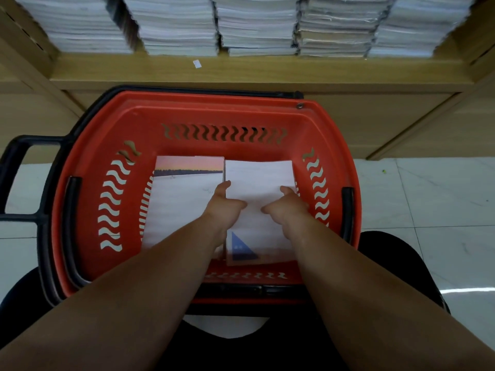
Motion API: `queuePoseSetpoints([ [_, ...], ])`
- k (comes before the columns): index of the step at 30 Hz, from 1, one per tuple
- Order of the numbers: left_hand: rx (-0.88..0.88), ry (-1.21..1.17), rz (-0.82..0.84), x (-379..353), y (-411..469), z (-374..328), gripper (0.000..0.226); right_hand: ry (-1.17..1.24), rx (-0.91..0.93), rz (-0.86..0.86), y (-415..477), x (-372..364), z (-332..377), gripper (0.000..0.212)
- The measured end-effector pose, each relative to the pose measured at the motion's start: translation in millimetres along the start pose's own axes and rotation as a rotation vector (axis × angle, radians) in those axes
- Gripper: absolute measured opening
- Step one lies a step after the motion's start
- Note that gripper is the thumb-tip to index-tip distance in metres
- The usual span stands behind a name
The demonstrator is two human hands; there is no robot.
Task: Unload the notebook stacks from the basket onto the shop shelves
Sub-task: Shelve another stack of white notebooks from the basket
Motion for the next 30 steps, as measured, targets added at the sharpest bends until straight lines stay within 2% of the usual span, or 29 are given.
queuePoseSetpoints([
  [4, 0.033, -0.070, -0.018, 7.8, -0.1, 3.8, 0.066, 0.039, 0.007, -0.011, 0.8, 2.4, -0.8, 0.087],
  [9, 0.013, 0.062, 0.001, 1.2, -4.0, 3.1, 0.077, 0.015, 0.011, -0.015, 1.4, 2.2, -1.5, 0.082],
  [15, 0.002, 0.099, -0.005, 1.7, -4.5, -0.5, 0.082, -0.056, 0.023, 0.015, 0.2, 0.1, -1.8, 0.088],
  [21, -0.033, 0.026, -0.008, 3.8, -6.0, -1.9, 0.072, -0.040, 0.030, 0.015, 1.8, 0.2, -2.0, 0.087],
  [27, -0.028, 0.101, -0.009, -7.3, -1.6, -0.3, 0.095, 0.034, -0.010, 0.019, 5.1, -7.6, -9.6, 0.103],
  [30, -0.032, 0.125, -0.037, -7.2, 2.1, -0.6, 0.098, 0.058, -0.023, -0.020, 8.4, -7.2, -14.6, 0.101],
])
Point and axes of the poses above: each hand's wrist, its own y-axis towards the middle knuckle, its own x-axis out of the back of the hand, z = x × y, the point moved 6 cm from there along y, towards the middle knuckle, and after that the axes turned 9 degrees about x, right-handed, at the moved point
